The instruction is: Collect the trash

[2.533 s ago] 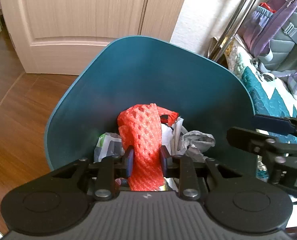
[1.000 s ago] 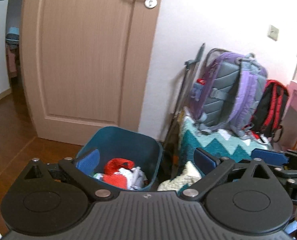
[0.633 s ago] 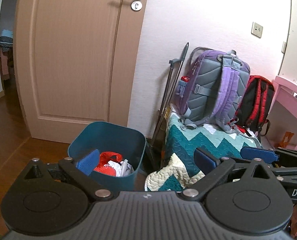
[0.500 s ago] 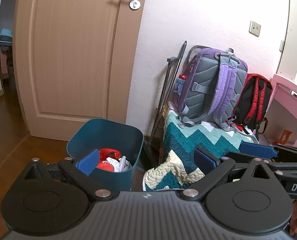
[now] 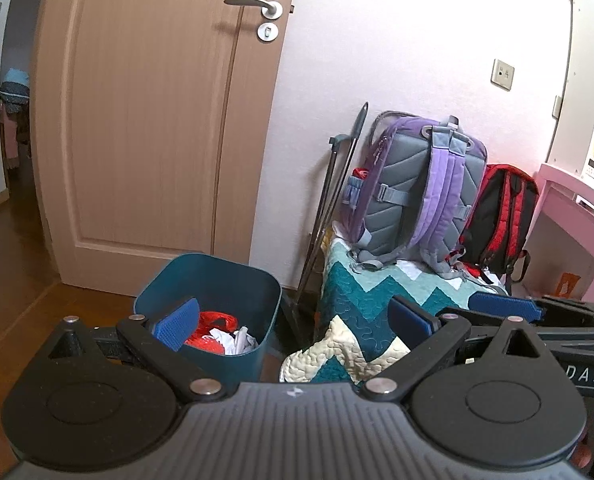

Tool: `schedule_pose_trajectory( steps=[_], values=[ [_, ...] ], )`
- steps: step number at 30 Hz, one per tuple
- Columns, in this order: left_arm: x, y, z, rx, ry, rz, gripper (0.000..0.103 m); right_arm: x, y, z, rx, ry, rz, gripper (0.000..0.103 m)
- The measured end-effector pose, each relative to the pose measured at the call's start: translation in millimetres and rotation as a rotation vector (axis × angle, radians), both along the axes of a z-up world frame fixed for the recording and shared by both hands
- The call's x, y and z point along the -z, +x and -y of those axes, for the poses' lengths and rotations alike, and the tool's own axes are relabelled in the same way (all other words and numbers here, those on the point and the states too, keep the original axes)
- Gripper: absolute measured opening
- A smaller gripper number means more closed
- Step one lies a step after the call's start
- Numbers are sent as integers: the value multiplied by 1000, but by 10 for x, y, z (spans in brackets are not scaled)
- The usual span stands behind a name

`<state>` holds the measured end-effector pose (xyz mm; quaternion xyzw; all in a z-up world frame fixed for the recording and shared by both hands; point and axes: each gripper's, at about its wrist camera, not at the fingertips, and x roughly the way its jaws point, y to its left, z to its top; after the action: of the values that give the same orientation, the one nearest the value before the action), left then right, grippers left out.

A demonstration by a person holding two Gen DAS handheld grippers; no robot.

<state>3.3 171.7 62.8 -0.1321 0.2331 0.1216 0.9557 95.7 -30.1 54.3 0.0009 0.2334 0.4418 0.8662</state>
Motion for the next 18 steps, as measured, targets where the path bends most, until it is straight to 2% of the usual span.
schedule_pose_trajectory(
  steps=[6,18],
  values=[
    [7,-31,78,-10,19,-8,101,-30,-40,38,-1,6,9,64],
    [39,-49,58,-9,-23,-19,101,-27,-51,84,-1,16,-1,64]
  ],
)
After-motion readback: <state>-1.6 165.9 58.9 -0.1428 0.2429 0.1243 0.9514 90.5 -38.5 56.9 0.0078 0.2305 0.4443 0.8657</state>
